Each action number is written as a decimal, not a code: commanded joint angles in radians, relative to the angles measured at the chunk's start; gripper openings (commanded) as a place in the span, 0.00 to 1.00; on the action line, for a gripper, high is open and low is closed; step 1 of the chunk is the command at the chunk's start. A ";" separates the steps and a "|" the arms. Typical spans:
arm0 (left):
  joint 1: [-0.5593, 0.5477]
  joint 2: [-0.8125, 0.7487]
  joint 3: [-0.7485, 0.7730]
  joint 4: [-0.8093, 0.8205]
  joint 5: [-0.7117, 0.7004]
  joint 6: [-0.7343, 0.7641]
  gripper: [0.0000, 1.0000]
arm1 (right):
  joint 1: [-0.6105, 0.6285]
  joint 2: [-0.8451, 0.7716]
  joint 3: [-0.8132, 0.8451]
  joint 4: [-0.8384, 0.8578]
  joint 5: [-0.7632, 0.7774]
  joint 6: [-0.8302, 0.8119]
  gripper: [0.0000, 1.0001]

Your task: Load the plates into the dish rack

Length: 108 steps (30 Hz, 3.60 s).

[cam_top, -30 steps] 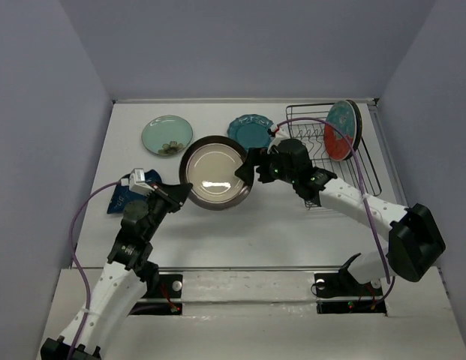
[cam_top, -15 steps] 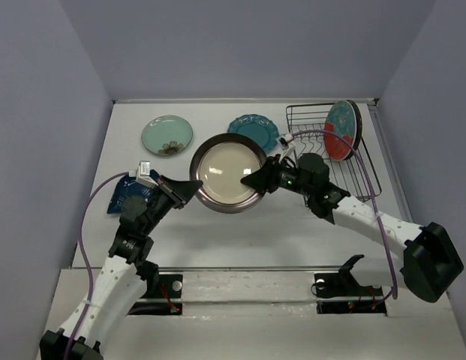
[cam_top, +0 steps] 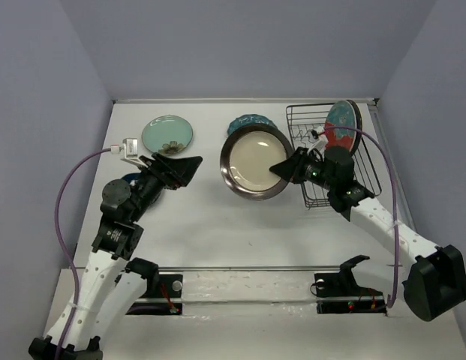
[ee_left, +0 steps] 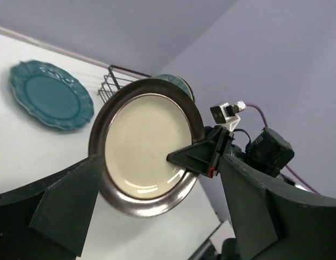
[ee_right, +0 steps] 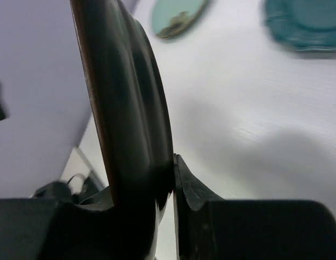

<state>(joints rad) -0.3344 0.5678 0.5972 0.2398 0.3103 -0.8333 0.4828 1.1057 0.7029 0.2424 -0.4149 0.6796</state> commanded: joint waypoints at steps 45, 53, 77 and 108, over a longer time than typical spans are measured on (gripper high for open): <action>-0.017 -0.069 0.070 -0.392 -0.103 0.510 0.99 | -0.349 0.407 0.791 -0.374 0.989 -0.887 0.07; -0.018 -0.069 0.070 -0.390 -0.103 0.508 0.99 | -0.359 0.436 0.784 -0.374 0.946 -0.881 0.07; -0.018 -0.043 0.064 -0.370 -0.119 0.471 0.99 | -0.421 0.500 0.569 -0.325 0.811 -0.618 0.13; -0.199 0.926 0.292 0.198 -0.467 -0.062 0.70 | -0.366 -0.209 0.267 -0.327 0.277 -0.217 0.93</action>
<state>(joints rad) -0.5346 1.3483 0.8146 0.2321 -0.0414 -0.7887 0.0940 0.9840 1.0534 -0.1341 0.0505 0.3466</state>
